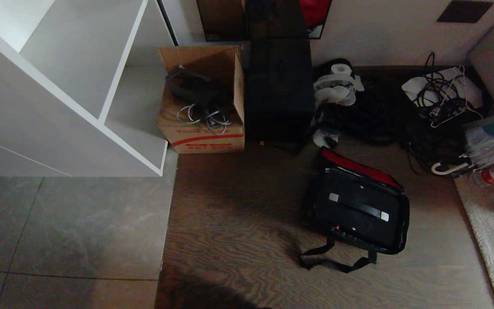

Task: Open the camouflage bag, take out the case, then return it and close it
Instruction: Grip the handle

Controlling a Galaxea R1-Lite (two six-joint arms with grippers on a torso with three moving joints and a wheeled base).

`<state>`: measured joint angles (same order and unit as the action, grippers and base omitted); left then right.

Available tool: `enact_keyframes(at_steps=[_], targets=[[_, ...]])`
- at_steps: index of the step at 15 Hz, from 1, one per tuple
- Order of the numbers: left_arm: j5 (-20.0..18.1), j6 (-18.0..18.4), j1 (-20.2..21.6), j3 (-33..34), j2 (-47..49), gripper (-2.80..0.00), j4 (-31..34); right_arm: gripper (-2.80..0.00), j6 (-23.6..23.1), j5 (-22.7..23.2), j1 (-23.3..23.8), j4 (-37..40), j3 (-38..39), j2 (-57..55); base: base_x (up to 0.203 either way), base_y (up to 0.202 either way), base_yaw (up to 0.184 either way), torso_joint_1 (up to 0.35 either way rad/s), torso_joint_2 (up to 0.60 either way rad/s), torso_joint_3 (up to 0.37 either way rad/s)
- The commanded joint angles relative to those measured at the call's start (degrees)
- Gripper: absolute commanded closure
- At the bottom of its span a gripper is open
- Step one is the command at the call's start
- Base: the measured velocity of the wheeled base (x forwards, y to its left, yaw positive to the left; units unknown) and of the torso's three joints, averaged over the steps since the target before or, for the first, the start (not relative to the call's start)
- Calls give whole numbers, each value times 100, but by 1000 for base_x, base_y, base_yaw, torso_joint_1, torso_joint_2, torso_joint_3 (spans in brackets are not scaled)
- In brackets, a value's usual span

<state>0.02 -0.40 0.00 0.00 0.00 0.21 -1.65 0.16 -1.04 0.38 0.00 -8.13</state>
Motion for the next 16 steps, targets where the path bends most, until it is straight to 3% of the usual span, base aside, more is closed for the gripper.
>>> enact_keyframes(at_steps=[1,12,16], targets=[[-2,-4,0,0,0,0,-3,0,-2,2,-2,-3,9,-13,0,0,0,2,2,194],[-2,38,0,-3,8,0,-10,0,-2,2,-2,-3,9,-13,0,0,0,2,-1,201],[-2,40,0,0,6,0,-12,0,-2,2,-2,-3,9,-13,0,0,0,2,3,57]])
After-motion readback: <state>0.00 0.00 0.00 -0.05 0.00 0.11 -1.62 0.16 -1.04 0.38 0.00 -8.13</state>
